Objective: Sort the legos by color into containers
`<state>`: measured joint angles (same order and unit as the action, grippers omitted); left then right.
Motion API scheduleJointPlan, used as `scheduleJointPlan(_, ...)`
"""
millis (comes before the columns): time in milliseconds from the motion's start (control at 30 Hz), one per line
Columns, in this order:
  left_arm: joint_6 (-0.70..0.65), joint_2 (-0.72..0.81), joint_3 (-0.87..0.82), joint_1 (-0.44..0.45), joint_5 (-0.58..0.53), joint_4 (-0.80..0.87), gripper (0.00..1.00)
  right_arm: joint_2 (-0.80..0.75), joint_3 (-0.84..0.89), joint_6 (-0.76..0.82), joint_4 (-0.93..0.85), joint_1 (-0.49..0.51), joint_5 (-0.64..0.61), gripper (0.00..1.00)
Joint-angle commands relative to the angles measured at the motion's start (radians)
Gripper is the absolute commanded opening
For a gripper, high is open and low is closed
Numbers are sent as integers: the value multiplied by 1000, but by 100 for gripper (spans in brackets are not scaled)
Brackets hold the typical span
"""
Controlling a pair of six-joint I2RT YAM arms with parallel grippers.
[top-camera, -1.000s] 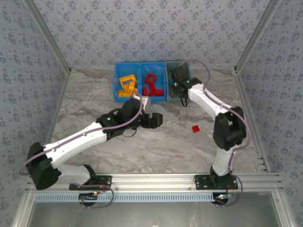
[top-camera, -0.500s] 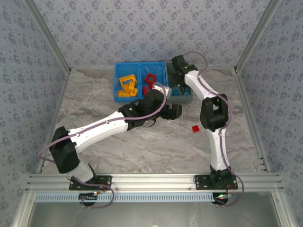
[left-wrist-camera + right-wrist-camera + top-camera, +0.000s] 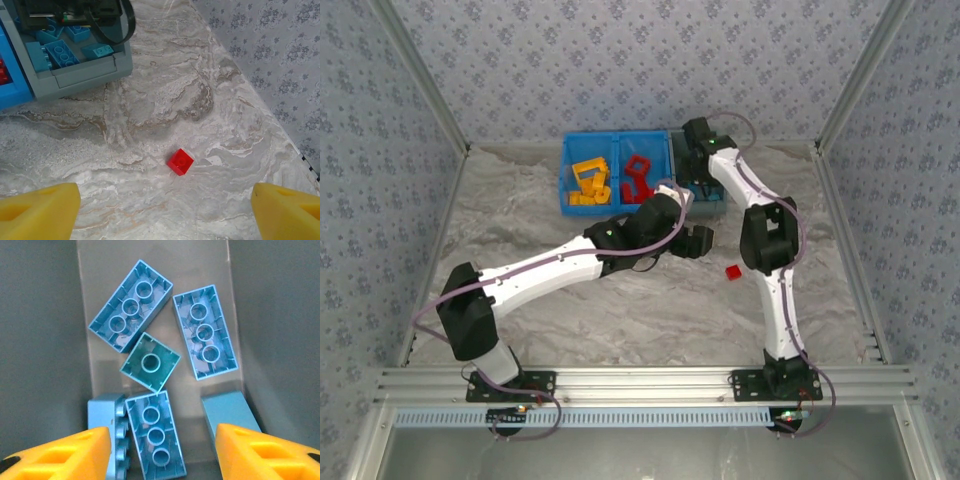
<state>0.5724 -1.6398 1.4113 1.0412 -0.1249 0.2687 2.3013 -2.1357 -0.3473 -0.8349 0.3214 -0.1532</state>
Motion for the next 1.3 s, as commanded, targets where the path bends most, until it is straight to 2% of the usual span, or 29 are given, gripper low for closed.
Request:
scheduleJointPlan(0,-17,11,18,14,-19,21,88,-199,75,9,21,10,-27,57)
scheduleJointPlan(233,-40,-36,18,21,43,45,86,-655,498,-94,51,11,-146,57)
scheduleJointPlan(367,-139,-145,83,32,128,64,80,-935,750,-211,0,21,-169,59)
scheduleJointPlan(467,-206,-261,181,53,153,127,78,-1134,871,-270,-50,28,-169,62)
scheduleJointPlan(600,-298,-391,282,86,174,149,80,-1334,913,-311,-129,25,-140,66)
scheduleJointPlan(733,-426,-522,405,94,184,202,82,-1456,907,-324,-199,21,-90,70)
scheduleJointPlan(867,-524,-627,510,94,189,249,84,-1572,934,-335,-176,19,-24,73)
scheduleJointPlan(1100,-569,-775,670,94,182,320,82,-1709,935,-390,-219,20,3,73)
scheduleJointPlan(1267,-566,-851,759,91,151,357,76,-1729,935,-390,-248,20,10,73)
